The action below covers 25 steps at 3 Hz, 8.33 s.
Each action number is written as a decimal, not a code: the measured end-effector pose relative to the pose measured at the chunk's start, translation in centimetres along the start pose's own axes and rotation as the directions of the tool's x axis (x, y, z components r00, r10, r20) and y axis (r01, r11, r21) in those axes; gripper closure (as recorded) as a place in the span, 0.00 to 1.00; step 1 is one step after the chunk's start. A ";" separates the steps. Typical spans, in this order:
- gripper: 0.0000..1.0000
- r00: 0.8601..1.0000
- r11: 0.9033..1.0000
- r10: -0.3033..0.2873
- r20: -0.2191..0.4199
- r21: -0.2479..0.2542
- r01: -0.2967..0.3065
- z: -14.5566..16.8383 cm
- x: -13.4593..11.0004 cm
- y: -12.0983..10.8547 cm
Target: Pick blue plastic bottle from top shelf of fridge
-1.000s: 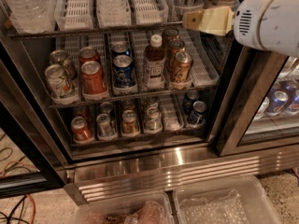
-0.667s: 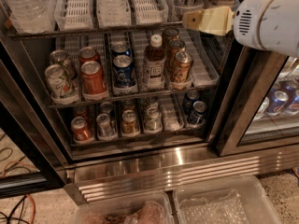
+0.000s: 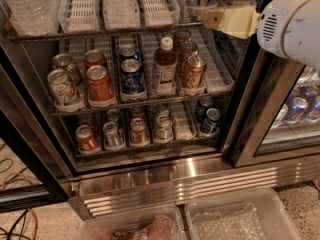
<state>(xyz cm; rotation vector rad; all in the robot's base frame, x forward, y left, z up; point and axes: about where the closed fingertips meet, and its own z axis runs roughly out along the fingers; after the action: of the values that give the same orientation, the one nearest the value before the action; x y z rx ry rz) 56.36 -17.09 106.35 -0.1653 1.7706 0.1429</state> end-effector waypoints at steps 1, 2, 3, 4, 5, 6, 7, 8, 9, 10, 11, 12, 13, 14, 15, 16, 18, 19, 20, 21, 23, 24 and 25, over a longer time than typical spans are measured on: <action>0.00 0.998 1.000 -0.016 0.059 -0.013 0.017 -0.1 0.1 1.2; 0.00 0.998 1.000 -0.018 0.061 -0.013 0.019 -0.2 0.0 1.3; 0.00 0.997 0.999 -0.006 0.074 -0.036 0.008 0.4 -0.1 2.0; 0.00 0.993 0.998 -0.006 0.121 -0.054 0.013 0.6 -0.5 2.2; 0.00 0.987 0.998 0.001 0.163 -0.069 0.010 0.7 -0.9 2.0; 0.13 0.982 0.997 -0.003 0.189 -0.073 0.017 0.8 -0.8 1.6; 0.14 0.979 0.997 -0.018 0.203 -0.076 0.034 1.1 -0.4 1.7; 0.01 0.977 0.995 -0.032 0.211 -0.083 0.051 1.5 0.3 2.3; 0.00 0.973 0.994 -0.045 0.226 -0.085 0.065 2.1 0.8 2.8; 0.03 0.964 0.995 -0.043 0.264 -0.072 0.064 3.0 1.1 3.0; 0.01 0.948 0.997 -0.038 0.315 -0.048 0.055 4.4 1.1 3.6; 0.03 0.933 0.999 -0.038 0.357 -0.004 0.042 6.2 0.9 4.4; 0.00 0.930 0.998 -0.067 0.361 0.032 0.059 6.0 0.5 3.9; 0.00 0.928 0.997 -0.073 0.366 0.034 0.065 6.2 0.8 4.1; 0.00 0.920 0.995 -0.089 0.381 0.072 0.067 6.2 0.6 2.9; 0.00 0.912 0.991 -0.109 0.397 0.110 0.070 6.1 0.4 1.8; 0.08 0.893 0.985 -0.143 0.426 0.148 0.087 5.9 -0.1 1.1; 0.16 0.889 0.983 -0.153 0.432 0.162 0.091 5.9 -0.1 0.8; 0.25 0.885 0.979 -0.165 0.435 0.179 0.094 6.2 0.0 0.4; 0.28 0.882 0.977 -0.173 0.438 0.192 0.096 6.7 -0.1 0.0; 0.27 0.875 0.965 -0.190 0.446 0.248 0.083 8.5 -0.8 -2.4; 0.28 0.873 0.961 -0.194 0.447 0.264 0.079 8.5 -0.9 -3.0; 0.28 0.871 0.950 -0.207 0.446 0.305 0.069 9.1 -1.2 -4.8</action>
Offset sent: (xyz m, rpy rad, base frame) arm 0.0071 0.0441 -0.0142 -0.0040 -0.0869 0.0311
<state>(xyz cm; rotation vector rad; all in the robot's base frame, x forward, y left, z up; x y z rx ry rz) 66.28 -20.08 105.66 -0.0451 1.2627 -0.1645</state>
